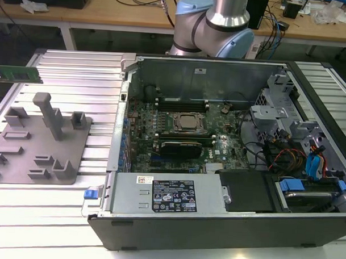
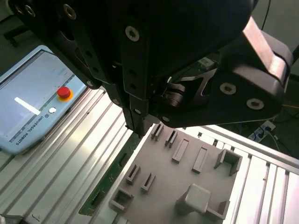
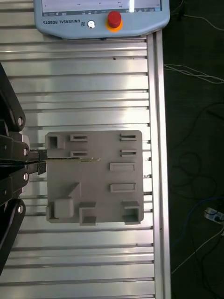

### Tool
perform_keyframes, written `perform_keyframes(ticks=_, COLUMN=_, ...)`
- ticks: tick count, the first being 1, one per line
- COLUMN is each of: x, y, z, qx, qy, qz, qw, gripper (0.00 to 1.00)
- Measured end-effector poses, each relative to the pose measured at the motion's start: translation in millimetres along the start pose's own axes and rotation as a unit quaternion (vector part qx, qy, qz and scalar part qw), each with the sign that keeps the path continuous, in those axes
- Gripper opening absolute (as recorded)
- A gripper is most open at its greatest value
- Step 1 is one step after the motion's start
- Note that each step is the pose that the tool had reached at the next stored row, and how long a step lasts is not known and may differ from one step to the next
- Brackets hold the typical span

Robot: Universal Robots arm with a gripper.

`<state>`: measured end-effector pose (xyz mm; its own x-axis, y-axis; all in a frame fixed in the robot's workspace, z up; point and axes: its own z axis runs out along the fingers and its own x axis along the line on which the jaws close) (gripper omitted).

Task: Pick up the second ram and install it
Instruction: 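Pick up the second ram and move it above second insertion slot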

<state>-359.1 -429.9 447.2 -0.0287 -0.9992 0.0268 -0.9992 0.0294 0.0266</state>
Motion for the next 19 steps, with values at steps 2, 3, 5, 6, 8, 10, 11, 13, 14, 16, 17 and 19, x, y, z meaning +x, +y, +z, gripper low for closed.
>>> perform_keyframes(ticks=2, x=-0.2, y=-7.8, z=-0.3, qx=-0.0001, qy=0.0000, qz=0.000, qw=1.0000, gripper=0.09)
perform_keyframes(ticks=3, x=-0.3, y=-11.2, z=-0.3, qx=0.0000, qy=0.0000, qz=0.000, qw=1.0000, gripper=0.09)
perform_keyframes(ticks=5, x=-0.5, y=-16.1, z=-0.4, qx=0.0000, qy=0.0000, qz=0.000, qw=1.0000, gripper=0.09)
perform_keyframes(ticks=6, x=-0.6, y=-18.9, z=-0.5, qx=0.0000, qy=0.0000, qz=0.000, qw=1.0000, gripper=0.09)
perform_keyframes(ticks=8, x=-0.8, y=-25.9, z=-0.8, qx=-0.0001, qy=0.0000, qz=0.000, qw=1.0000, gripper=0.09)
perform_keyframes(ticks=10, x=-0.9, y=-33.3, z=-0.9, qx=0.0000, qy=0.0000, qz=0.000, qw=1.0000, gripper=0.09)
perform_keyframes(ticks=11, x=-1.1, y=-37.4, z=-1.0, qx=0.0000, qy=0.0000, qz=0.000, qw=1.0000, gripper=0.09)
perform_keyframes(ticks=13, x=-1.2, y=-42.5, z=-1.1, qx=0.0000, qy=0.0000, qz=0.000, qw=1.0000, gripper=0.09)
perform_keyframes(ticks=14, x=-1.3, y=-46.9, z=-1.3, qx=-0.0001, qy=0.0000, qz=0.000, qw=1.0000, gripper=0.09)
perform_keyframes(ticks=16, x=-1.7, y=-58.1, z=-1.6, qx=0.0000, qy=0.0000, qz=0.000, qw=1.0000, gripper=0.09)
perform_keyframes(ticks=17, x=-1.8, y=-63.8, z=-1.7, qx=0.0000, qy=0.0000, qz=0.000, qw=1.0000, gripper=0.09)
perform_keyframes(ticks=19, x=-2.1, y=-73.9, z=-2.1, qx=0.0000, qy=0.0000, qz=0.000, qw=1.0000, gripper=0.09)
